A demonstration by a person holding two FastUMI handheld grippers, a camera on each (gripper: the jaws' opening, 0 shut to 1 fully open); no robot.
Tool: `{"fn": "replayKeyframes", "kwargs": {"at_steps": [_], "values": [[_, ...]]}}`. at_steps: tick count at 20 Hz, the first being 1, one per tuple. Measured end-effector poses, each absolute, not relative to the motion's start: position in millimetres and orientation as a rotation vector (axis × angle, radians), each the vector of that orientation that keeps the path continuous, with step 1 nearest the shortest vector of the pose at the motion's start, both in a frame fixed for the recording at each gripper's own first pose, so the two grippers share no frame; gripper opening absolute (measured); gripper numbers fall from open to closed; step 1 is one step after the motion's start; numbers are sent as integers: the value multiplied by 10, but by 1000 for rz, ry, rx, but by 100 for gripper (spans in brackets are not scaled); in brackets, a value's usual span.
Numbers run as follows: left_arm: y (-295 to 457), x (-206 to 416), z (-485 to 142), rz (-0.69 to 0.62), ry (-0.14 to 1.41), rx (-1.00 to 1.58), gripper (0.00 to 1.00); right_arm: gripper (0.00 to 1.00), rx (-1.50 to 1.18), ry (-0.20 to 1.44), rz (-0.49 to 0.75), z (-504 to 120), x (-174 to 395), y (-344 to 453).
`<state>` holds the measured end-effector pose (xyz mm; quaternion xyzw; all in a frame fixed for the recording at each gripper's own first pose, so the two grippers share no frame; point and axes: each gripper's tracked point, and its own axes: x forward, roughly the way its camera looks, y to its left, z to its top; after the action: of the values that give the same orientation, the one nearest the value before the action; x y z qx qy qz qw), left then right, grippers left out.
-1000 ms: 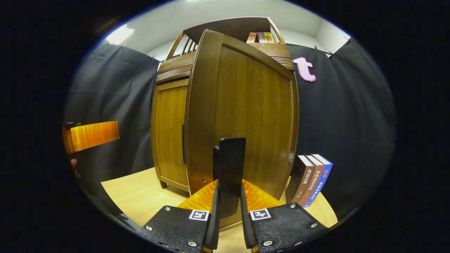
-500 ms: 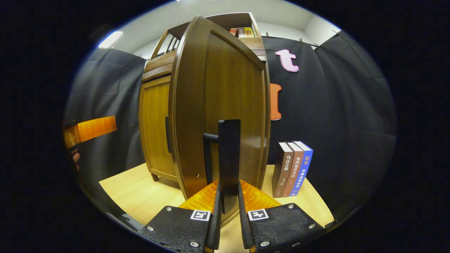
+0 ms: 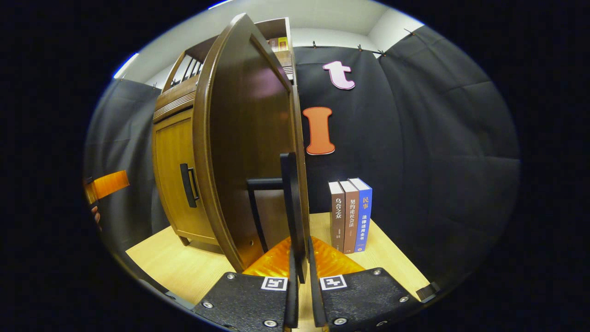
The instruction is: Open the right door of the double-door shoe cabinet with the right hand, and open the left door with the left hand.
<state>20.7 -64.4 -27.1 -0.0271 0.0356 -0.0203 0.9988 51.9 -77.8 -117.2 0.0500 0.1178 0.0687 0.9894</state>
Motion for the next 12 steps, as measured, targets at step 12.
{"fn": "replayKeyframes", "kwargs": {"at_steps": [12], "values": [[-576, 95, -234, -28, 54, -55, 95, 12, 112, 233, 239, -1195, 565, -1053]]}}
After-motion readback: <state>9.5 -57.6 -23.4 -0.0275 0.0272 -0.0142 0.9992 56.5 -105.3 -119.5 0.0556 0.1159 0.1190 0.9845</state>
